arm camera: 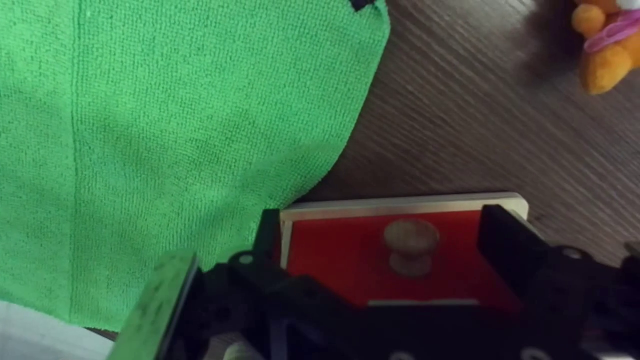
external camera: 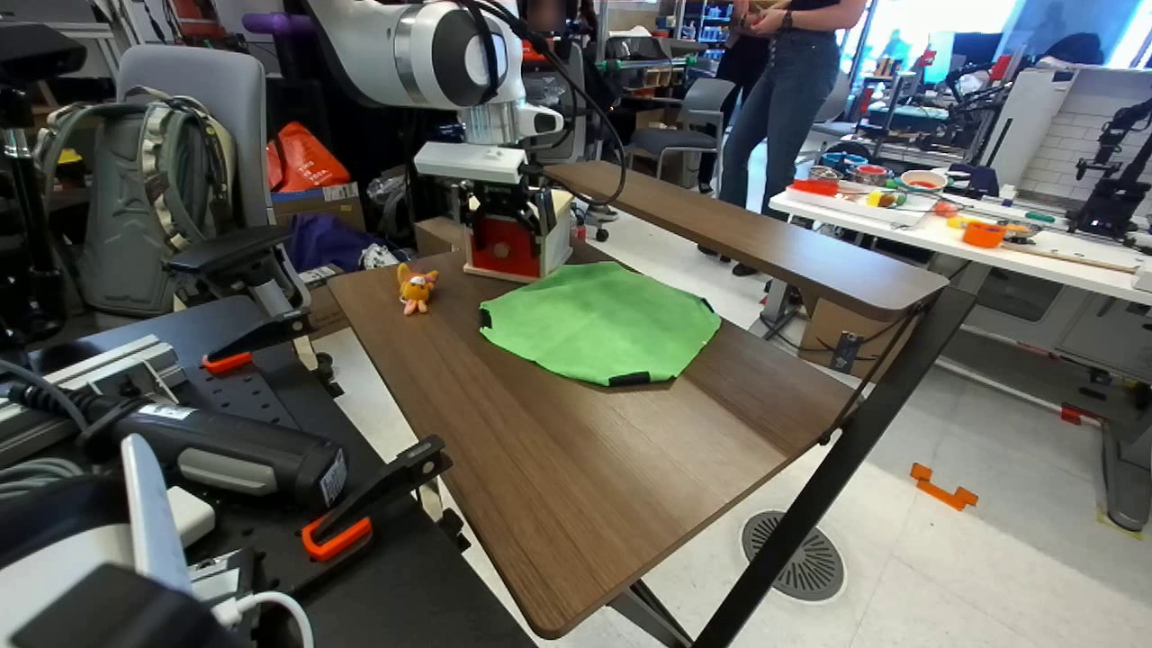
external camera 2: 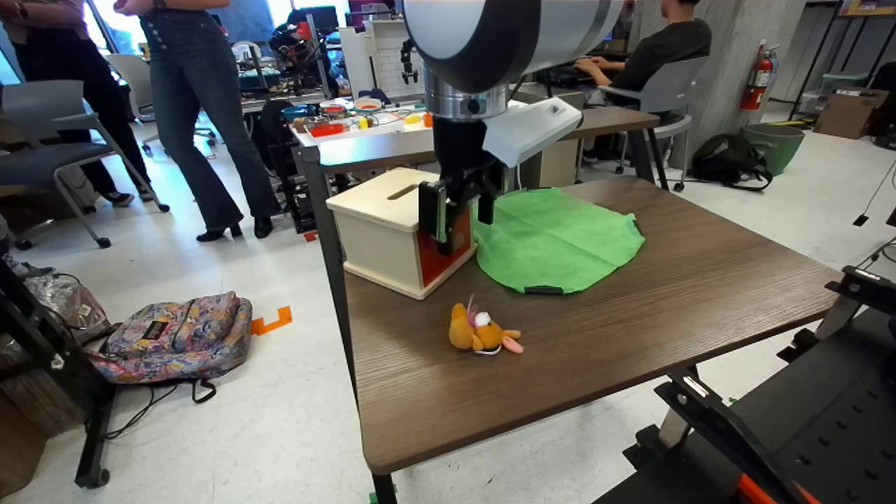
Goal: Push the red drawer closed
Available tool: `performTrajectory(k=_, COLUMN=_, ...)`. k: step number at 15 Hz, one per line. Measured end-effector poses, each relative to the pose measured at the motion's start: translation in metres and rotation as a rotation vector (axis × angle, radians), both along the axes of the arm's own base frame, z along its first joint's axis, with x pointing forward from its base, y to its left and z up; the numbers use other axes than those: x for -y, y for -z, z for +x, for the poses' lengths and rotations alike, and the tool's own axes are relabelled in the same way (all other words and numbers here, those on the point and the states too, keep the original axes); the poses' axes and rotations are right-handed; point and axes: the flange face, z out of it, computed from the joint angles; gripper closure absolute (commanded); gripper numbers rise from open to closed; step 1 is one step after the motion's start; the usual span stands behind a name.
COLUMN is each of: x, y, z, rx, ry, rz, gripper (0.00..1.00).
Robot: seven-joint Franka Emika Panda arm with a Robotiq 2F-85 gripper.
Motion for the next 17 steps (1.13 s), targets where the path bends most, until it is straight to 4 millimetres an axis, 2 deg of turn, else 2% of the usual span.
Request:
performTrajectory(k=3, x=-0.004, y=0.006, z=-0.013, rx=-0.021, ry=-0.023, rz=-0.002, gripper=0.0)
performTrajectory(k=7, x=0.001, y=0.005, z=-0.047, rx=-0.007, ry=-0.069, rz=-0.005, gripper=0.0)
performTrajectory(k=10, x=0.01, y=-0.011, z=-0.083, rx=-0.001, ry=-0.105, rz=-0.026, gripper=0.0)
performTrajectory(k=13, x=0.019, y=-0.036, z=-0.12, rx=0.026, ry=-0.147, rz=-0.038, gripper=0.0)
performTrajectory(k=15, x=0.025, y=-0.05, z=-0.136, rx=0.03, ry=-0.152, rz=-0.044, gripper=0.0)
performTrajectory(k=17, x=0.027, y=-0.055, z=-0.141, rx=0.033, ry=-0.152, rz=-0.045, gripper=0.0)
